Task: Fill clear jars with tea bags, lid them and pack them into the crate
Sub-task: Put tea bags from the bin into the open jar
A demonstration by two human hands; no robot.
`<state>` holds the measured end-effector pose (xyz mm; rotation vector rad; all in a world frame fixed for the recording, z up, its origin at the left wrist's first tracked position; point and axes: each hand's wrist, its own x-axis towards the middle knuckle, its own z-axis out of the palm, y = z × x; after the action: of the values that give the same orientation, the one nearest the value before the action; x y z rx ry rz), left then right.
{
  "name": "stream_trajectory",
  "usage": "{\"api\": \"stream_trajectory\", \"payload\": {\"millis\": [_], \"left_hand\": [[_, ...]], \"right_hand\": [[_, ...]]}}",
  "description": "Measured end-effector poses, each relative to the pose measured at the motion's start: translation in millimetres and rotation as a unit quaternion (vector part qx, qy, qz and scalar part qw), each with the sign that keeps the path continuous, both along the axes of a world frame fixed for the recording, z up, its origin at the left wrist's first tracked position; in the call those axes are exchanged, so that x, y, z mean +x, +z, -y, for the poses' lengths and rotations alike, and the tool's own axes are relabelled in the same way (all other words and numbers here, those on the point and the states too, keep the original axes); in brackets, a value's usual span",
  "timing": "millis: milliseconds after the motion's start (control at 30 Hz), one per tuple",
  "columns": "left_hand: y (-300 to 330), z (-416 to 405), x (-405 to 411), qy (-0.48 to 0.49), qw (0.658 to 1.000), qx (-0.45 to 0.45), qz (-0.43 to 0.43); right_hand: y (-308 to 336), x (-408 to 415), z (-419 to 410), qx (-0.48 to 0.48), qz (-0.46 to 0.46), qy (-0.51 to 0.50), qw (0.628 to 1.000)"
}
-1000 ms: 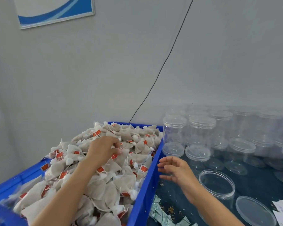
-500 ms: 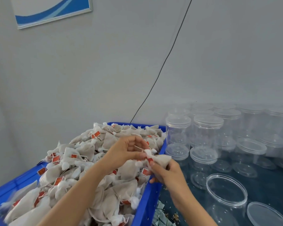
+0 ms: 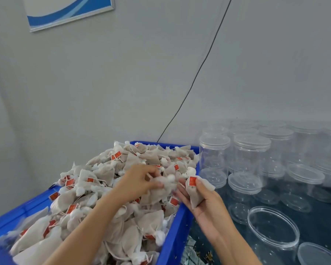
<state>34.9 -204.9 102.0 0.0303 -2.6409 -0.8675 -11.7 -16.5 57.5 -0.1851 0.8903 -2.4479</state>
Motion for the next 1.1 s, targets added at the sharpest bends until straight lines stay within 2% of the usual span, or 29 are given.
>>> {"api": "stream_trajectory", "payload": {"millis": [67, 133, 267, 300, 367, 433, 567, 600, 700, 767, 867, 933, 967, 1100], "left_hand": [[2, -9, -1, -0.001, 0.987, 0.15, -0.064], [0, -19, -2, -0.021, 0.972, 0.225, -0.07], [-4, -25, -3, -0.106, 0.988, 0.114, 0.007], [-3, -20, -3, -0.092, 0.991, 0.093, 0.003], [-1, -6, -5, 0.011, 0.999, 0.021, -0.038], [-3, 5, -3, 0.096, 0.992, -0.072, -0.034], [-17, 11, -6, 0.066, 0.961, -0.217, 0.158], [-18, 10, -9, 0.065, 0.957, -0.23, 0.167], [-18, 8, -12, 0.079, 0.965, -0.217, 0.121], [-20, 10, -13, 0.1, 0.978, -0.176, 0.052], [-16, 1, -11, 0.104, 0.992, 0.023, -0.068], [-12, -12, -10, 0.061, 0.986, 0.135, -0.077], [-12, -17, -10, 0.046, 0.983, 0.164, -0.074], [-12, -33, -9, -0.011, 0.978, 0.197, -0.062]], "right_hand": [[3, 3, 0, -0.032, 0.012, 0.03, 0.999], [4, 9, 3, -0.051, -0.003, 0.068, 0.996], [2, 17, 10, -0.06, -0.023, 0.072, 0.995], [2, 17, 11, -0.045, -0.024, 0.056, 0.997], [2, 15, 9, -0.008, -0.025, 0.022, 0.999], [2, 13, 6, 0.011, -0.024, 0.001, 1.0], [4, 12, 2, 0.016, -0.019, -0.013, 1.0], [4, 12, 3, 0.013, -0.012, -0.015, 1.0], [3, 11, 4, -0.001, 0.005, -0.013, 1.0], [3, 11, 4, -0.009, 0.007, -0.01, 1.0], [4, 13, 5, -0.054, 0.028, 0.018, 0.998], [3, 15, 8, -0.069, 0.043, 0.024, 0.996], [2, 15, 10, -0.063, 0.046, 0.016, 0.997], [-1, 16, 14, -0.036, 0.018, -0.011, 0.999]]}}
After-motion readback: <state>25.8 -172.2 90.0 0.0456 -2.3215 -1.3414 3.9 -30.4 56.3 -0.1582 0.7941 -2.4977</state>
